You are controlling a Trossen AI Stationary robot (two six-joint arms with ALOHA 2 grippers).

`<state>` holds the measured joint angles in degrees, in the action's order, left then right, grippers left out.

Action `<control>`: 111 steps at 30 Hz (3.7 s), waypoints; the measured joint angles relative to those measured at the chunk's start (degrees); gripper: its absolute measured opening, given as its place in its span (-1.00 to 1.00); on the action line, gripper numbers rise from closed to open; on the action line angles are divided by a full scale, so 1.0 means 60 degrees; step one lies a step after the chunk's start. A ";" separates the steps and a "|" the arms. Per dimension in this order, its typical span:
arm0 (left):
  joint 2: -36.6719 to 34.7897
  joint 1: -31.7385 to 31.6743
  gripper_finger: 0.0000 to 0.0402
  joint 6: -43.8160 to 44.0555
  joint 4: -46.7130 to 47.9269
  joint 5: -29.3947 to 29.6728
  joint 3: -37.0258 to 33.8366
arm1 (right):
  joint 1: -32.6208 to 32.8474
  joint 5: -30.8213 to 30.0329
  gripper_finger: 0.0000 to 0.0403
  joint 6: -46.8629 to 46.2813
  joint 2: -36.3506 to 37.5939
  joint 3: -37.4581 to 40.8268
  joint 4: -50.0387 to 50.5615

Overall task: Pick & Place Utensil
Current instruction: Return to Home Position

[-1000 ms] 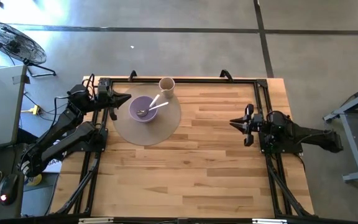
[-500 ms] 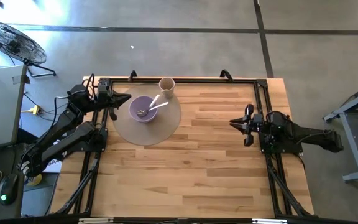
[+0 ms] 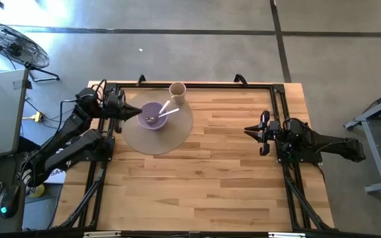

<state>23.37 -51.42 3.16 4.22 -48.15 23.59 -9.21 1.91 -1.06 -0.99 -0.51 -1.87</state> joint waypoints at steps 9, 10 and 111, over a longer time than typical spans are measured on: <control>-0.0111 0.0118 -0.98 -0.0239 0.0760 0.0495 0.0007 | 0.0000 0.0000 -0.75 0.0000 -0.0004 0.0000 0.0000; -0.0115 0.0131 -0.98 -0.0229 0.1102 0.0503 0.0004 | 0.0000 0.0000 -0.74 0.0000 -0.0004 0.0004 -0.0003; -0.3834 0.9207 -1.00 -0.1213 -0.0767 0.7982 -0.3803 | 0.0000 0.0000 -0.74 0.0000 -0.0011 0.0004 0.0000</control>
<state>0.36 3.82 -4.12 -0.38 -0.25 0.78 -9.21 1.91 -1.06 -1.06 -0.49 -1.87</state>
